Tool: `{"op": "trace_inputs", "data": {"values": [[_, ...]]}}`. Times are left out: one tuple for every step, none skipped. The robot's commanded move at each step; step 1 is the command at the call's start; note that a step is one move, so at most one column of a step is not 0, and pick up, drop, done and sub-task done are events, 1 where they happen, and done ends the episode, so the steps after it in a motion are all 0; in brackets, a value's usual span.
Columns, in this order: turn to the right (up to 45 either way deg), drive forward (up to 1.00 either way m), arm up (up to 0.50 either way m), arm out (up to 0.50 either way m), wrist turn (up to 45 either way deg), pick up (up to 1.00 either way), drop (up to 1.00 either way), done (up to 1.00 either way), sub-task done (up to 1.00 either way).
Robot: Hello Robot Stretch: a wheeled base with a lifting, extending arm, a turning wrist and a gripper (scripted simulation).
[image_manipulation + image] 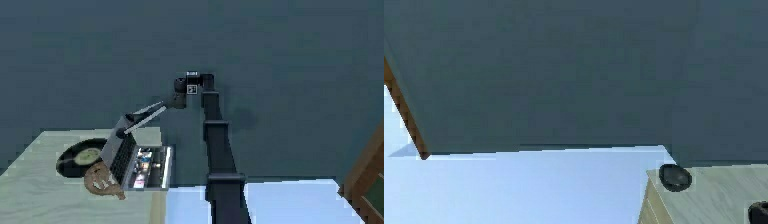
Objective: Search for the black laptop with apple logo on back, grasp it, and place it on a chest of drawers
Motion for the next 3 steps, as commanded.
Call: {"op": "trace_inputs", "data": {"values": [[0.0,0.0,0.1,0.0,0.0,0.0,0.0,0.0,0.0],[0.0,0.0,0.0,-0.08,0.0,0.0,0.0,0.0,0.0],[0.0,0.0,0.0,0.0,-39.0,0.0,0.0,0.0,0.0]]}}
